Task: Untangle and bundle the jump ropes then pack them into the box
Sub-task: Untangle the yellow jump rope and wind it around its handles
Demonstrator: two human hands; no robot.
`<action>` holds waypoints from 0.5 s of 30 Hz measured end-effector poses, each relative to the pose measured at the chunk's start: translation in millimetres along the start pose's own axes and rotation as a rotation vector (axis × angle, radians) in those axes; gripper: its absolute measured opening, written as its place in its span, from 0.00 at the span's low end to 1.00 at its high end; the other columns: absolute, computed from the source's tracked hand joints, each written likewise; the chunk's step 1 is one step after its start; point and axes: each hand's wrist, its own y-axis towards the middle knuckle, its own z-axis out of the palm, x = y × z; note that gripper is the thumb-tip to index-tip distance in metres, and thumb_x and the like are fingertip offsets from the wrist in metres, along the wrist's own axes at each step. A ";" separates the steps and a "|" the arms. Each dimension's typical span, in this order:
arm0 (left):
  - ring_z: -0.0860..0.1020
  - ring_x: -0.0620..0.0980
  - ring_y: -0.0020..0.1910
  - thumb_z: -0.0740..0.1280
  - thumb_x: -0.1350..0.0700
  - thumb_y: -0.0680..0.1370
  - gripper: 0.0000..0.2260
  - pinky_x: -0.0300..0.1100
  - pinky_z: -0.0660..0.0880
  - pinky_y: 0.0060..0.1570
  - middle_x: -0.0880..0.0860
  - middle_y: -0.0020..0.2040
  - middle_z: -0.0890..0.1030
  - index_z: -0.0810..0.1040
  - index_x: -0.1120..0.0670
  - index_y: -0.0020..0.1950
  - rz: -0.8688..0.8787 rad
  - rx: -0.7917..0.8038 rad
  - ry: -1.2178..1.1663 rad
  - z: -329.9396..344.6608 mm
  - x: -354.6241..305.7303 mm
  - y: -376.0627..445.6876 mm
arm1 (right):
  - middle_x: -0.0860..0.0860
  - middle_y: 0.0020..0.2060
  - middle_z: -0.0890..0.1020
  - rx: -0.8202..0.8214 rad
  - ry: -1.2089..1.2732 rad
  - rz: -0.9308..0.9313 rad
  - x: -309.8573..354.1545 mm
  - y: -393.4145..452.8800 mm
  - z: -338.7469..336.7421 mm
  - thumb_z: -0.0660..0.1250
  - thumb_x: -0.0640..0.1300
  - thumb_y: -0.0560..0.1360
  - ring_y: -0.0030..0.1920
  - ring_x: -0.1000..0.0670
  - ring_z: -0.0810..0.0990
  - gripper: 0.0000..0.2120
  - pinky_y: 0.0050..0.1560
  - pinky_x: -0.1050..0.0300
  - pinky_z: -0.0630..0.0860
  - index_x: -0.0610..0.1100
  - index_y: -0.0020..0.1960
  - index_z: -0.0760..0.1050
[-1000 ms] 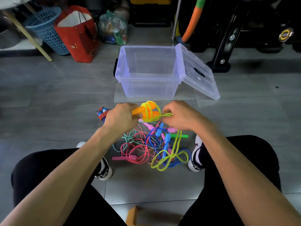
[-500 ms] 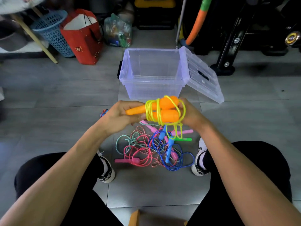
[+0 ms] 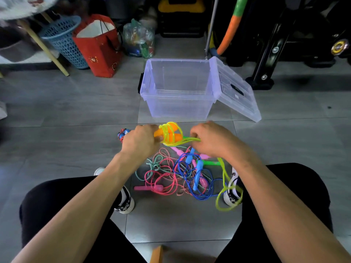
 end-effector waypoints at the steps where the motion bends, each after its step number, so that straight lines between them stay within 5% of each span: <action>1: 0.79 0.61 0.51 0.65 0.48 0.78 0.08 0.47 0.74 0.46 0.55 0.51 0.81 0.77 0.49 0.54 0.039 0.032 0.036 -1.6 2.8 1.8 | 0.46 0.43 0.81 -0.036 0.036 -0.007 -2.9 -0.2 -5.2 0.66 0.49 0.75 0.47 0.44 0.78 0.06 0.41 0.54 0.71 0.47 0.45 0.78; 6: 0.81 0.48 0.44 0.71 0.55 0.76 0.07 0.46 0.78 0.46 0.46 0.43 0.83 0.81 0.45 0.52 0.421 0.310 -0.290 -7.4 16.3 6.8 | 0.51 0.35 0.83 -0.128 0.448 -0.064 -16.7 3.4 -16.9 0.73 0.47 0.73 0.34 0.54 0.75 0.05 0.38 0.60 0.71 0.46 0.44 0.83; 9: 0.76 0.41 0.36 0.72 0.63 0.75 0.05 0.38 0.75 0.41 0.49 0.37 0.82 0.83 0.54 0.49 0.439 0.405 -0.584 -18.4 10.0 -0.2 | 0.50 0.33 0.82 -0.197 0.655 -0.019 -25.3 13.8 -9.8 0.76 0.47 0.70 0.32 0.59 0.73 0.07 0.34 0.65 0.68 0.43 0.43 0.83; 12: 0.72 0.34 0.28 0.68 0.69 0.76 0.08 0.26 0.69 0.33 0.41 0.29 0.78 0.80 0.59 0.50 0.405 0.418 -0.855 -32.1 4.5 -8.4 | 0.41 0.35 0.83 -0.100 0.829 0.004 -32.9 19.0 1.0 0.74 0.44 0.73 0.36 0.56 0.76 0.06 0.40 0.59 0.73 0.40 0.42 0.83; 15: 0.74 0.38 0.30 0.66 0.67 0.78 0.05 0.29 0.71 0.32 0.45 0.34 0.81 0.80 0.60 0.52 0.335 0.343 -1.008 -35.6 1.3 -12.6 | 0.51 0.27 0.79 -0.049 0.895 0.007 -27.0 19.4 18.5 0.65 0.30 0.75 0.29 0.62 0.74 0.14 0.36 0.63 0.74 0.44 0.35 0.77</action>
